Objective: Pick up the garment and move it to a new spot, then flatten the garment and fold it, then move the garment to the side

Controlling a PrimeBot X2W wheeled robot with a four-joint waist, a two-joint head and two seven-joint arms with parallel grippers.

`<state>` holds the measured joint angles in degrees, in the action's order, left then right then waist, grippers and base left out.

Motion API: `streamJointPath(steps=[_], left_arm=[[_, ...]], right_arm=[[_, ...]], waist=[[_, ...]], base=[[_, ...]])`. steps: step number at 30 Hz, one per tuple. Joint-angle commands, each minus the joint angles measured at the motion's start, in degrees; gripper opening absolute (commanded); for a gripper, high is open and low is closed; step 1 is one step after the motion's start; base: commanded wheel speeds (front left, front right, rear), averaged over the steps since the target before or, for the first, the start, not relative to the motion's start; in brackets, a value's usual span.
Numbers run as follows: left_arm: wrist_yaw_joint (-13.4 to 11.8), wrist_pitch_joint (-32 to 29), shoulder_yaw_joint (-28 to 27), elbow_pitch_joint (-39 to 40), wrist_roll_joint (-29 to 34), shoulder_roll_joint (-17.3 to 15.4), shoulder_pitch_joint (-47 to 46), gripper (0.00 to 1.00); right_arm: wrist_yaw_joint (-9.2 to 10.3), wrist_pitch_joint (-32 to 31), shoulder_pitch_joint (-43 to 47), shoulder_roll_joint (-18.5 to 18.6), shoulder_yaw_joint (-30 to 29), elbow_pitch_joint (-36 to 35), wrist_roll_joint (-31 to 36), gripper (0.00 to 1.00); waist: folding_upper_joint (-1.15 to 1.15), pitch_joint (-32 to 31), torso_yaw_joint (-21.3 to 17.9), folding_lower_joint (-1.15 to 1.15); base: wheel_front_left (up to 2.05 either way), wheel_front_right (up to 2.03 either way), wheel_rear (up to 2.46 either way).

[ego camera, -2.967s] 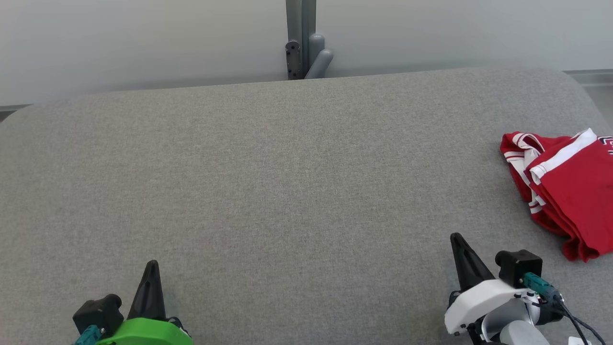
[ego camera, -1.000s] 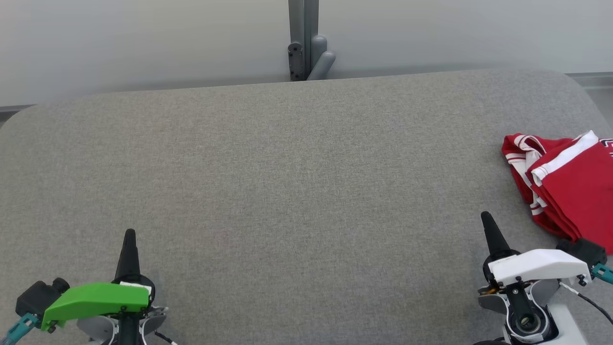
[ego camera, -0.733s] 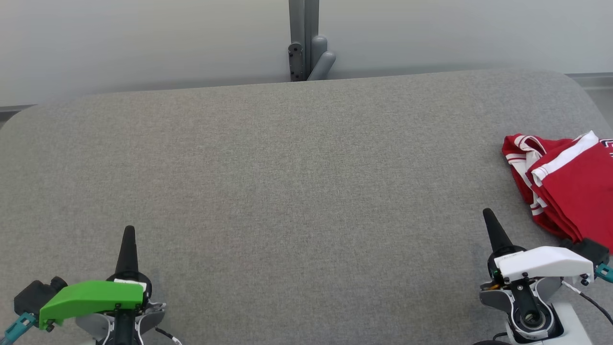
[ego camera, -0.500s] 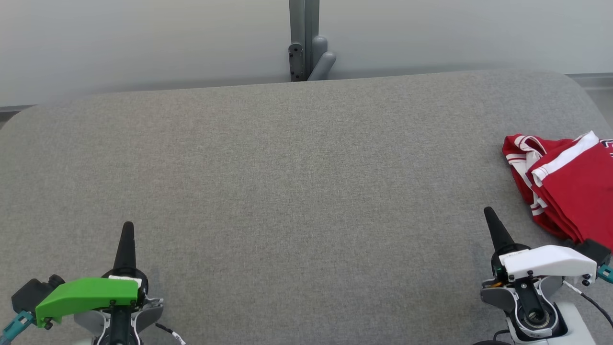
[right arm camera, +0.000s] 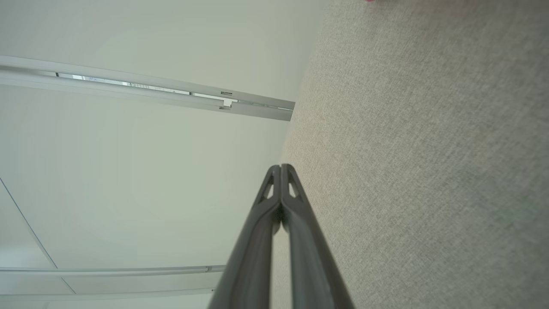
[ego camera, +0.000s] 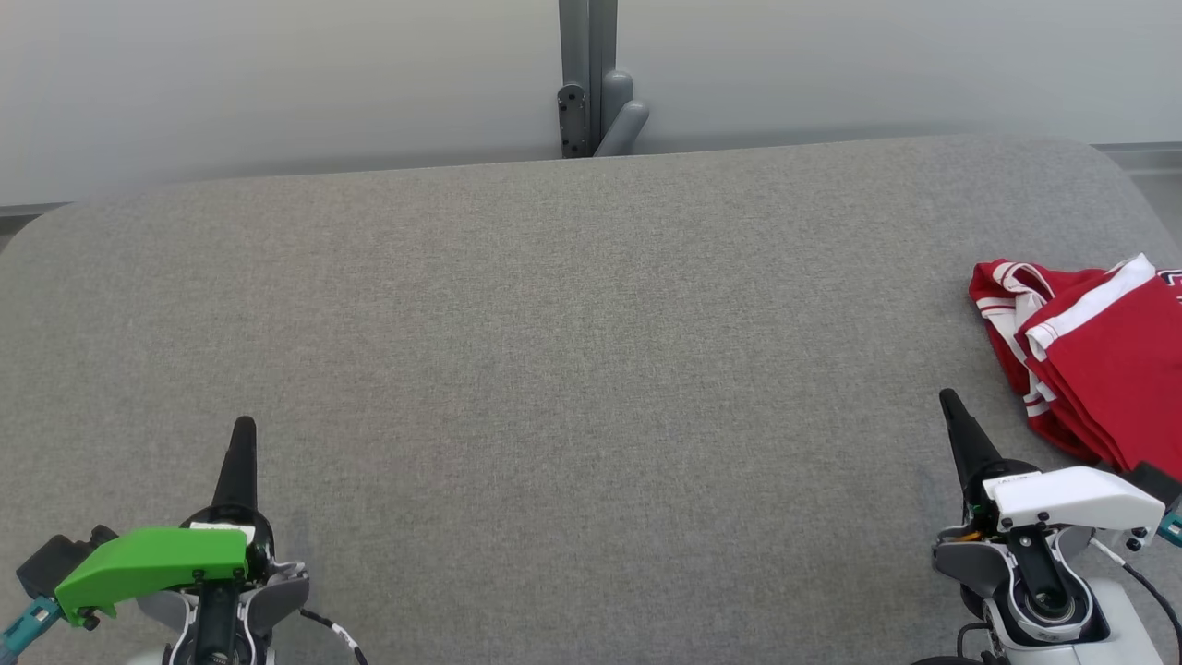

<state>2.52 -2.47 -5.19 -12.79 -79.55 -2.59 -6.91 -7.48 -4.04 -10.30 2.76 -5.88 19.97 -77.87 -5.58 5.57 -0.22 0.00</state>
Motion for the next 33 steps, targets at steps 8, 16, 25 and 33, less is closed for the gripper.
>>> streamJointPath(steps=[8, 16, 25, 33], left_arm=[[-0.3, -1.1, -0.4, 0.9, -4.5, -0.4, -1.4, 0.0], [-0.3, -2.0, -0.8, 1.1, -7.8, -0.4, -1.8, 0.0], [-0.4, -3.0, -1.1, 1.4, -11.2, -0.4, -2.1, 0.0], [-0.4, -3.3, -1.2, 1.6, -12.6, -0.5, -2.2, 0.0]], right_arm=[[-0.03, -1.3, -0.9, 0.5, -0.7, -0.7, -5.0, 0.0], [-0.03, -2.1, -1.1, 0.6, -1.2, -0.9, -8.7, 0.0], [-0.02, -3.1, -1.4, 0.7, -1.6, -1.1, -12.5, 0.0], [-0.02, -3.4, -1.4, 0.8, -1.7, -1.2, -14.4, 0.0]], waist=[[0.0, -0.1, 0.1, 0.0], [0.0, -0.1, 0.1, 0.0], [0.0, -0.2, 0.2, 0.0], [0.0, -0.2, 0.2, 0.0]], base=[[0.0, 0.0, 0.0], [0.0, 0.0, 0.0], [0.0, 0.0, 0.0], [0.0, 0.0, 0.0]])
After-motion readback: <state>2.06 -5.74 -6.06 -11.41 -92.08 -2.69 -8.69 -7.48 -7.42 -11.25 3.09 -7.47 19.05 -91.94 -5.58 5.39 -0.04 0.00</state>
